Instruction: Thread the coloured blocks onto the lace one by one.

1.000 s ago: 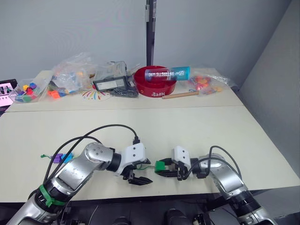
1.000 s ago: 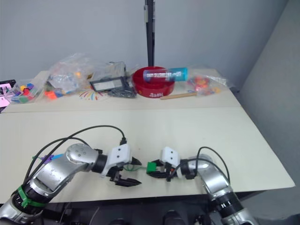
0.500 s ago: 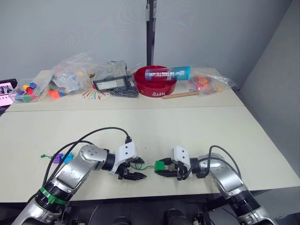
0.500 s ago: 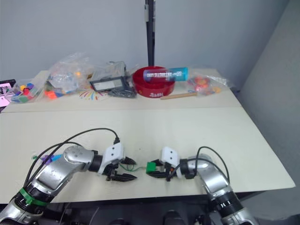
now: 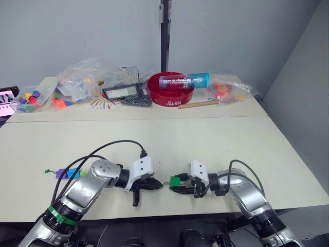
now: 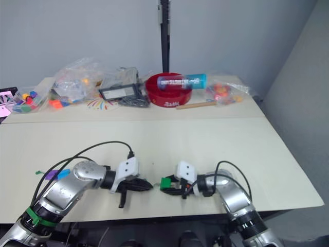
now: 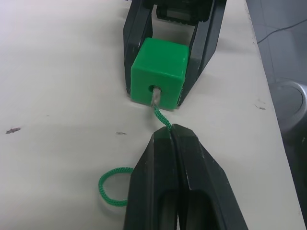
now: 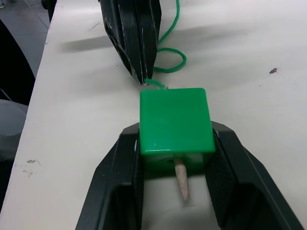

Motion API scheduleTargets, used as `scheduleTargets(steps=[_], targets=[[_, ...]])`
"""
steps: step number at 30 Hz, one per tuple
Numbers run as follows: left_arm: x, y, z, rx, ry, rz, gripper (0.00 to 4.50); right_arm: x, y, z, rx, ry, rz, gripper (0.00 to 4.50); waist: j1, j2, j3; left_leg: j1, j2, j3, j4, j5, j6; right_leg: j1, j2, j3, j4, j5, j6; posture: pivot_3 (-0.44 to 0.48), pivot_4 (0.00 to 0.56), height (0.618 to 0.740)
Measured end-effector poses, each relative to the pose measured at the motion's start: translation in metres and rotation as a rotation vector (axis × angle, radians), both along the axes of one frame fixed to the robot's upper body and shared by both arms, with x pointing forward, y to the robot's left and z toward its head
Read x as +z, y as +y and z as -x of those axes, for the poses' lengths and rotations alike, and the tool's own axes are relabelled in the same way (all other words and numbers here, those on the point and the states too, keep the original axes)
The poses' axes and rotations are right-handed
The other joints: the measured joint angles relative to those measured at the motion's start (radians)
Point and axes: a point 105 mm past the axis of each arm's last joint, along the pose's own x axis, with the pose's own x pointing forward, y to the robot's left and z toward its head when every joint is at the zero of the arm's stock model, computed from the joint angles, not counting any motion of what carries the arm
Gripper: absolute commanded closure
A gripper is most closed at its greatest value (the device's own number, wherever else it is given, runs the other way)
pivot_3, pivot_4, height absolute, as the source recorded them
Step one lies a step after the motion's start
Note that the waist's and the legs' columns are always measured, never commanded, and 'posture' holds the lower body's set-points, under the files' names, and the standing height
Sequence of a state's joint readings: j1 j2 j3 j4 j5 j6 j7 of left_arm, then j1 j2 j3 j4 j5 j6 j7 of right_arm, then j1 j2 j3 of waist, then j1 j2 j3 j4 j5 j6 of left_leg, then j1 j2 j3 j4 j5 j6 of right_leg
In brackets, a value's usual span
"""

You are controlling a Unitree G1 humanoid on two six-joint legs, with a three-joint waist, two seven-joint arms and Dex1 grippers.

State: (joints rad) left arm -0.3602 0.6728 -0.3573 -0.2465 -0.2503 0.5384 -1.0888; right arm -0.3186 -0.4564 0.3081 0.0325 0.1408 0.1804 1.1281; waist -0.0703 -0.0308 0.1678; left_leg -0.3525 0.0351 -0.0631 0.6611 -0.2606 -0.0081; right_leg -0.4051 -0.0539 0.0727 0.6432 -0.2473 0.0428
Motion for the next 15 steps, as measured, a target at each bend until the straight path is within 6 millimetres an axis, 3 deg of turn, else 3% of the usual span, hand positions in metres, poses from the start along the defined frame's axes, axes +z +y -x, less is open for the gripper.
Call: scheduleTargets(steps=[6,15], targets=[[0.001,-0.015,-0.01,-0.003,-0.039,-0.009,4.47,0.0,0.0,0.0,0.002,-0.01,0.011,3.31,0.001,0.0,0.0,0.0,0.0,0.0,0.0,0.0,0.0,0.0,0.0,0.0,0.0,0.0,0.0,0.0,0.15,0.731],[0.001,-0.015,-0.012,-0.005,-0.044,-0.033,4.47,0.0,0.002,0.0,0.001,-0.016,0.014,3.31,-0.001,0.0,0.0,0.0,0.0,0.0,-0.001,0.0,0.0,0.0,0.0,0.0,0.0,0.0,0.0,0.0,0.15,0.731]])
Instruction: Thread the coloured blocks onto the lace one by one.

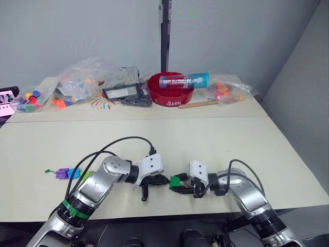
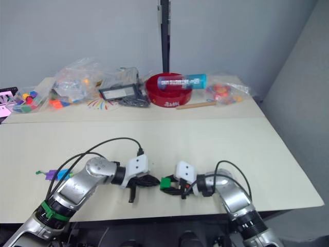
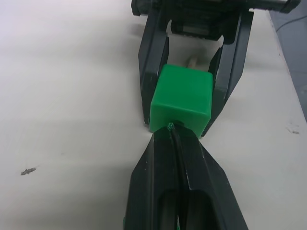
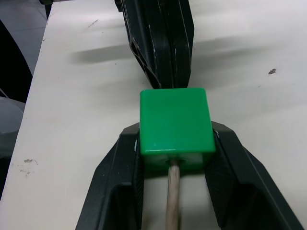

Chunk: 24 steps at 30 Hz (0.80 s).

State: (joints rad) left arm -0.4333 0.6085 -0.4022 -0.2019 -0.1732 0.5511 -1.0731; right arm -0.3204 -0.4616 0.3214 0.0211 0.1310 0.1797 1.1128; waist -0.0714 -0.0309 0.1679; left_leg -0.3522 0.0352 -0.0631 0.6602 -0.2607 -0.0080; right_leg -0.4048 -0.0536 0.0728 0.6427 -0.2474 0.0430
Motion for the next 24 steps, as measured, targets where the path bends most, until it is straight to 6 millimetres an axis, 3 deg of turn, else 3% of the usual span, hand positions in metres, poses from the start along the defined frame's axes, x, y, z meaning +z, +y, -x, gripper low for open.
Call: scheduleTargets(steps=[6,10,14,22,24], targets=[[0.005,0.014,0.003,0.025,0.034,0.0,2.72,0.0,0.001,0.0,0.0,-0.003,-0.001,3.31,-0.002,0.0,0.0,0.0,0.001,0.0,0.0,0.0,0.0,-0.001,0.0,0.0,0.0,0.0,0.0,0.0,0.15,0.731],[0.01,0.029,-0.002,0.059,0.007,-0.024,2.72,0.0,0.001,0.0,0.0,-0.003,0.0,3.31,-0.002,0.0,0.0,0.0,0.001,0.0,0.0,0.0,0.0,-0.001,0.0,0.0,0.0,0.0,0.0,0.0,0.15,0.731],[-0.003,0.038,0.003,0.065,0.024,-0.049,2.72,0.001,0.001,-0.001,0.0,-0.003,0.001,3.31,0.0,0.0,0.0,0.0,0.001,0.0,-0.001,0.0,0.0,-0.001,0.0,0.0,0.0,0.0,0.0,0.0,0.15,0.731],[-0.006,0.021,0.006,0.033,0.043,0.005,2.72,0.001,0.001,-0.001,-0.001,-0.004,0.003,3.31,0.001,0.0,0.0,0.0,0.0,0.0,-0.001,0.0,0.0,-0.001,0.0,0.0,0.0,0.0,0.0,0.0,0.15,0.731],[-0.007,0.02,0.006,0.031,0.037,0.002,3.51,0.001,0.001,-0.001,-0.002,-0.004,0.004,3.31,0.001,0.0,0.0,0.0,0.0,0.0,-0.001,0.0,0.0,-0.001,0.0,0.0,0.0,0.0,0.0,0.0,0.15,0.731]])
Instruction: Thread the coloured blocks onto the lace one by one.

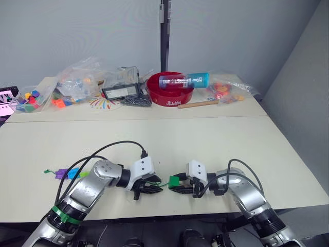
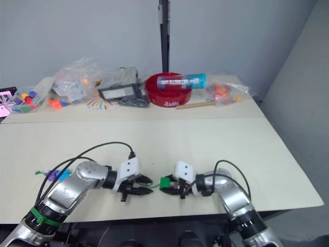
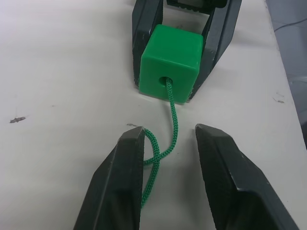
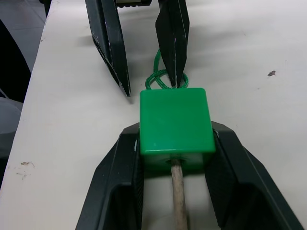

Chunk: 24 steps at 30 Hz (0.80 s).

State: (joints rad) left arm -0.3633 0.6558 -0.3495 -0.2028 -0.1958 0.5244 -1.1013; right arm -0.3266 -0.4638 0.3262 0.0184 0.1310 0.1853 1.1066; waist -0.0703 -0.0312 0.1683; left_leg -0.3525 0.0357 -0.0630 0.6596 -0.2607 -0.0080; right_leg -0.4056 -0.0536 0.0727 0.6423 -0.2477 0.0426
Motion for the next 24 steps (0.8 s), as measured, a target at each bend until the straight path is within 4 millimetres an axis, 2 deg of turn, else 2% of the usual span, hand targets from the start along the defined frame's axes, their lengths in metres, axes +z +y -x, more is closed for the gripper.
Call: scheduleTargets(steps=[3,10,15,22,23,24], targets=[[0.0,0.0,-0.001,0.001,0.0,-0.001,4.48,0.0,0.0,0.0,-0.003,0.0,0.0,3.31,0.0,0.0,0.0,0.0,0.0,0.0,0.0,0.0,0.0,0.0,0.0,0.0,0.0,0.0,0.0,0.0,0.15,0.731],[0.002,-0.003,-0.003,-0.003,-0.005,0.006,4.48,0.0,0.0,0.0,-0.01,0.004,0.001,3.31,0.0,0.0,0.0,0.0,0.0,0.0,0.0,0.0,0.0,0.0,0.0,0.0,0.0,0.0,0.0,0.0,0.15,0.731],[0.002,-0.017,-0.005,0.0,-0.009,0.028,4.48,0.0,0.001,-0.001,-0.015,0.011,0.003,3.31,-0.001,0.0,0.0,0.0,0.0,0.0,0.0,0.0,0.0,0.0,0.0,0.0,0.0,0.0,0.0,0.0,0.15,0.731],[0.0,-0.015,-0.005,0.0,-0.016,0.0,4.48,0.001,0.003,-0.002,-0.016,0.025,0.011,3.31,-0.001,0.0,0.0,0.0,0.0,0.0,0.0,0.0,0.0,0.0,0.0,0.0,0.0,0.0,0.0,0.0,0.15,0.731],[0.0,-0.015,-0.005,-0.001,-0.017,-0.001,4.22,0.001,0.003,-0.002,-0.017,0.027,0.012,3.31,-0.001,0.0,0.0,0.0,0.0,0.0,0.0,0.0,0.0,0.0,0.0,0.0,0.0,0.0,0.0,0.0,0.15,0.731],[0.001,-0.015,-0.005,0.0,-0.016,-0.003,3.88,0.001,0.003,-0.002,-0.02,0.031,0.013,2.51,-0.001,0.0,0.0,0.0,0.0,0.0,0.0,0.0,0.0,0.0,0.0,0.0,0.0,0.0,0.0,0.0,0.15,0.731]])
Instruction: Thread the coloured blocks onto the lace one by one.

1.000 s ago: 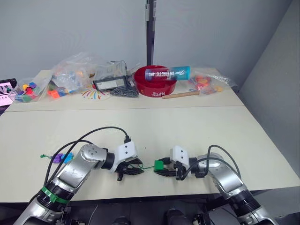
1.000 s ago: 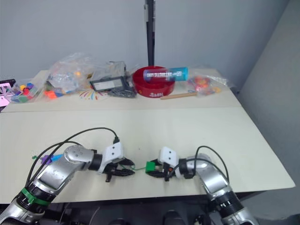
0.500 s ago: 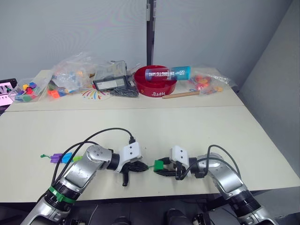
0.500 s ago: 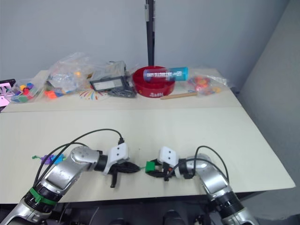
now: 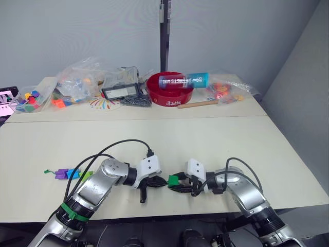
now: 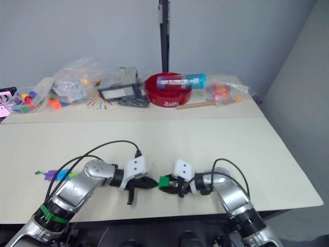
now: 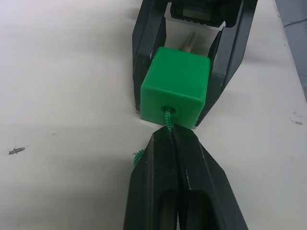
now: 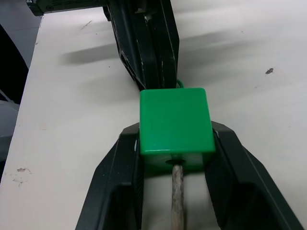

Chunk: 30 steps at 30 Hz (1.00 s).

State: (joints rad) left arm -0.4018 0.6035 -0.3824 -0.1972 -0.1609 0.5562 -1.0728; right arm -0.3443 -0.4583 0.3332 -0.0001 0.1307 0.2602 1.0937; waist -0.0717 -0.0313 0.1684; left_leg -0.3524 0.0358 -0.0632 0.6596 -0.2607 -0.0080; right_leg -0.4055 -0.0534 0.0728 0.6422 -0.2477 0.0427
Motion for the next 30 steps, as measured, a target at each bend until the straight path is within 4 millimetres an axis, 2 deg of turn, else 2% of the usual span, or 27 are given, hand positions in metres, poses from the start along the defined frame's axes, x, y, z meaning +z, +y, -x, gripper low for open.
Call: scheduleTargets(steps=[1,7,8,10,14,16,23,27,30], targets=[[0.001,0.001,0.0,0.003,0.002,0.0,3.66,0.0,0.0,0.0,-0.003,0.003,0.002,2.27,0.0,0.0,0.0,0.0,0.0,0.0,0.0,0.0,0.0,0.0,0.0,0.0,0.0,0.0,0.0,0.0,0.15,0.731],[0.013,0.006,0.002,0.002,0.015,0.03,1.64,0.003,0.004,0.003,-0.01,0.051,-0.017,0.22,0.005,0.0,0.001,-0.001,-0.001,0.0,0.0,0.0,0.0,0.0,-0.001,0.0,-0.001,0.0,0.0,0.0,0.15,0.731],[0.015,0.007,0.003,-0.002,0.014,0.031,1.32,0.004,0.004,0.003,-0.009,0.055,-0.018,0.0,0.006,0.0,0.001,-0.001,-0.001,0.0,0.0,0.0,0.0,0.0,-0.001,0.0,-0.001,0.0,0.0,0.0,0.15,0.731],[0.018,0.008,0.005,-0.016,0.002,0.022,0.71,0.007,0.002,0.004,-0.015,0.052,-0.013,0.0,0.008,0.001,0.003,-0.002,-0.001,0.0,0.0,0.0,0.0,-0.001,-0.001,0.0,-0.001,0.0,0.001,0.0,0.15,0.731],[0.023,0.009,0.01,-0.054,-0.015,0.015,0.71,0.014,-0.029,0.003,-0.089,0.034,0.03,0.0,0.026,0.002,0.004,-0.009,-0.003,0.0,0.0,0.0,0.0,-0.007,-0.004,-0.001,-0.002,0.0,0.0,0.0,0.15,0.731],[0.024,0.003,0.007,-0.066,-0.04,0.027,0.71,0.015,-0.038,0.003,-0.107,0.025,0.042,0.0,0.032,0.002,0.004,-0.018,-0.004,0.0,0.001,0.0,0.0,-0.016,-0.004,-0.001,-0.001,0.004,-0.004,0.0,0.15,0.731],[0.012,-0.024,0.004,-0.129,-0.064,0.076,0.71,0.013,-0.044,0.007,-0.107,0.007,0.046,0.0,0.041,0.002,0.004,-0.019,-0.005,0.0,0.001,0.0,0.0,-0.017,-0.005,-0.001,-0.001,0.004,-0.005,0.0,0.15,0.731],[0.001,-0.029,-0.001,-0.138,-0.067,0.067,0.71,0.012,-0.044,0.006,-0.112,-0.002,0.048,0.0,0.041,0.002,0.004,-0.018,-0.005,0.0,0.001,0.0,0.0,-0.016,-0.004,-0.001,-0.001,0.004,-0.005,0.0,0.15,0.731],[-0.001,-0.032,-0.003,-0.145,-0.08,0.072,0.71,0.012,-0.044,0.006,-0.113,-0.01,0.052,0.0,0.042,0.002,0.004,-0.018,-0.005,0.0,0.001,0.0,0.0,-0.016,-0.004,-0.001,-0.001,0.004,-0.005,0.0,0.15,0.731]])
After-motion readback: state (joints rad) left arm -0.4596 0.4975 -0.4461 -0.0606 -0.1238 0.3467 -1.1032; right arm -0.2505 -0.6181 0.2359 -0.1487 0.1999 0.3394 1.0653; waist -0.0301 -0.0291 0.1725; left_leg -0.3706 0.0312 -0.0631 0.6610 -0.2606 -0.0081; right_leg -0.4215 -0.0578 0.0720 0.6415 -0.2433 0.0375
